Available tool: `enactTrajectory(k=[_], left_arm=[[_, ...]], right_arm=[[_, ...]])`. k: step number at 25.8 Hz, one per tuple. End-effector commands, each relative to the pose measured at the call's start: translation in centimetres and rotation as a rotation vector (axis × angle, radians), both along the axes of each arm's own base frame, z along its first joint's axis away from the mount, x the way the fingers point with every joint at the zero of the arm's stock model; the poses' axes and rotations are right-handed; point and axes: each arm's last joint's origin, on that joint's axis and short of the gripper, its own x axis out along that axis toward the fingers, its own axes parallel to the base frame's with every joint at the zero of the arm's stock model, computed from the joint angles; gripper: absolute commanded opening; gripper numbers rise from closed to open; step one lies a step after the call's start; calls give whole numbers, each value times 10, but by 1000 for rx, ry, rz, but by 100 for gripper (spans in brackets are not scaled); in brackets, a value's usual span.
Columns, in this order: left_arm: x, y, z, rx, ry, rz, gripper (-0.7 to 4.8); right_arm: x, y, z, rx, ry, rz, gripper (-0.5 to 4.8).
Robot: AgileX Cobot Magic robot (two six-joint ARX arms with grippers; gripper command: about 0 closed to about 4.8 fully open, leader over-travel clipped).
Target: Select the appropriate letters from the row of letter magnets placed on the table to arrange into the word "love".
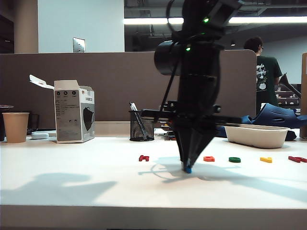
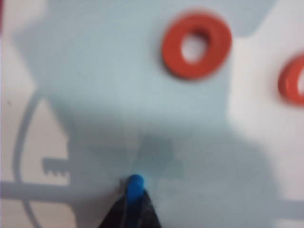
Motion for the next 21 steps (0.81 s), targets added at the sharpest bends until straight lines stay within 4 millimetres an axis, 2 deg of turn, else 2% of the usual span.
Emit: enactTrajectory(k=[1,6,11,12,13,14,16,20,21], left_arm=[[0,1,2,-4,-9,2,-4],[0,1,2,-4,-9,2,-4],[0,1,2,-5,-9,2,-4],[0,1,2,-5,-9,2,-4],[0,1,2,-5,-9,1,-4],[0,1,2,-4,-9,2,-4],[0,1,2,-5,-9,1,-4],[0,1,2,-5,-9,1,-4],[0,1,2,-5,-9,1,-4]], right_arm=[[-35,-20,-25,-62,122,-95,-2],[-48,-30,-26,-63,131,-164,-2],[-48,-30,-27,-62,134,-175,3],[-48,-30,-27,-60,136,-183,25],[-49,-31,-27,-62,139,-184,69],[-49,-31,-27,-64,140,-184,84],[-49,-31,-27,-64,141,-184,91],[-50,-31,-24,-67,143,-183,154],[-51,-32,-21,-64,141,-183,154]])
